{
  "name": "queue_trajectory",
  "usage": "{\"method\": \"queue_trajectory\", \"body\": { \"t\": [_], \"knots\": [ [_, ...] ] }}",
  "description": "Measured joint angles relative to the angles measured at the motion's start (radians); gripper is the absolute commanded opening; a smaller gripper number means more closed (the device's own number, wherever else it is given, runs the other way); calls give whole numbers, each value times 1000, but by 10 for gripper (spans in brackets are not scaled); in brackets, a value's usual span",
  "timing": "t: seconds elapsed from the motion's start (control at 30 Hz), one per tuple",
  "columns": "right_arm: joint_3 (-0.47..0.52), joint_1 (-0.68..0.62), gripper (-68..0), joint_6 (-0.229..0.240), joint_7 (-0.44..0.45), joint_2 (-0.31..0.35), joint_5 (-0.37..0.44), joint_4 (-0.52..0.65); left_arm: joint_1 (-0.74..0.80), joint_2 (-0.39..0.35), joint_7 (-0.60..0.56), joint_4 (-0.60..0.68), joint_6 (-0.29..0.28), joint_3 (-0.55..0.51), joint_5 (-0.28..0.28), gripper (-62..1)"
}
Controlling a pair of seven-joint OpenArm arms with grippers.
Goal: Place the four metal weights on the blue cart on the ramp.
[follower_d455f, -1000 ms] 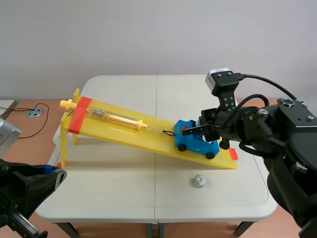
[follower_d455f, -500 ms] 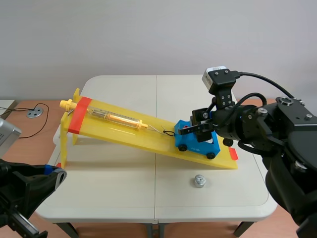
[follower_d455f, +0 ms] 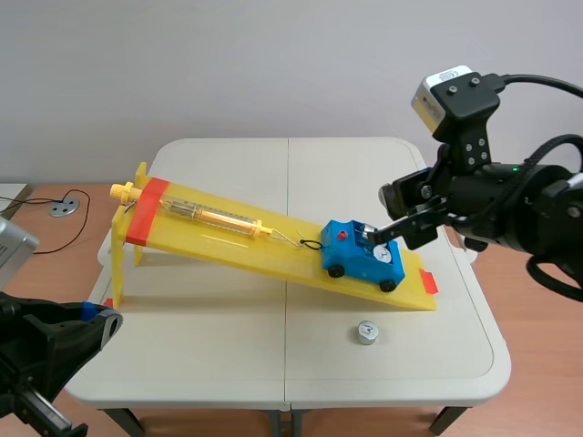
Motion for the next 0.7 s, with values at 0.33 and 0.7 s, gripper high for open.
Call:
{"method": "queue_trajectory", "body": {
  "t": [0.33, 0.7],
  "knots": [
    [176, -215, -455, 53, -74, 116, 169, 153, 0, 0, 0, 0, 0, 0, 0, -558],
    [286, -322, -455, 89, -95, 176, 197, 159, 0, 0, 0, 0, 0, 0, 0, -558]
  ]
}}
